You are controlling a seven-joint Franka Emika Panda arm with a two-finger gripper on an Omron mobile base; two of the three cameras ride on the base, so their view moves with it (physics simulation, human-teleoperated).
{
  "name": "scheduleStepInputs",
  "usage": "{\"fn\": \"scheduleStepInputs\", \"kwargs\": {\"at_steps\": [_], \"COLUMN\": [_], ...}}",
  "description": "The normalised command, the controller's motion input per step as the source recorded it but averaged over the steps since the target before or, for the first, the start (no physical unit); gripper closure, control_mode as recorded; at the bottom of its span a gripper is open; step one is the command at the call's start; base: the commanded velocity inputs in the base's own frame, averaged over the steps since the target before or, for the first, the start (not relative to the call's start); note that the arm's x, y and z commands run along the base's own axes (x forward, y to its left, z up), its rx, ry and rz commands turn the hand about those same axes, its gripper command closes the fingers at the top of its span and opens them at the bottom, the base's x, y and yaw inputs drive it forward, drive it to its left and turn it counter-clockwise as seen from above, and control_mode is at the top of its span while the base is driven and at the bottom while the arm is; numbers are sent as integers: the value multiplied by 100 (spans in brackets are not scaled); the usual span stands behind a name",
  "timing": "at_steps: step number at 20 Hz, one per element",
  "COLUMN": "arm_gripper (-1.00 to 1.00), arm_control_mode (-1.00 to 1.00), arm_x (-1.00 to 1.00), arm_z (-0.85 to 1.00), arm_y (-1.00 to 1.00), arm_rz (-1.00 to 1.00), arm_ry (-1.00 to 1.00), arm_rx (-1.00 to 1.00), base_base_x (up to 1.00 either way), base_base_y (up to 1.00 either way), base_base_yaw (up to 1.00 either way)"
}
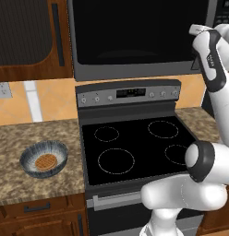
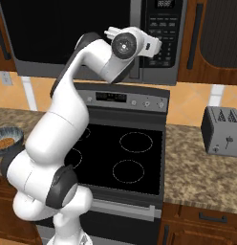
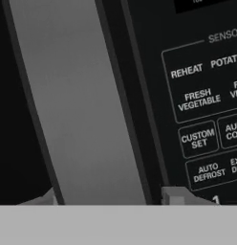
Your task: Open the microwave, place the bowl with waffle inside the microwave, then close the microwave door and turn it on.
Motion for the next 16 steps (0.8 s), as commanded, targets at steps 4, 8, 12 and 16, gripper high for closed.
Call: {"fn": "scheduleStepInputs", "kwargs": {"at_steps": [4, 8, 12, 16], "arm_gripper": [100, 100, 100, 100], "arm_control_mode": [-100, -100, -100, -100], "arm_x": [-69, -100, -100, -100], "arm_z": [1, 9, 0, -2], "arm_y": [1, 12, 29, 44], "arm_rz": [-8, -20, -25, -24], "arm_ry": [0, 6, 14, 18], "arm_rx": [0, -5, -14, -21], "base_base_x": [0, 0, 0, 0], "base_base_y": [0, 0, 0, 0], "base_base_yaw": [0, 0, 0, 0]}}
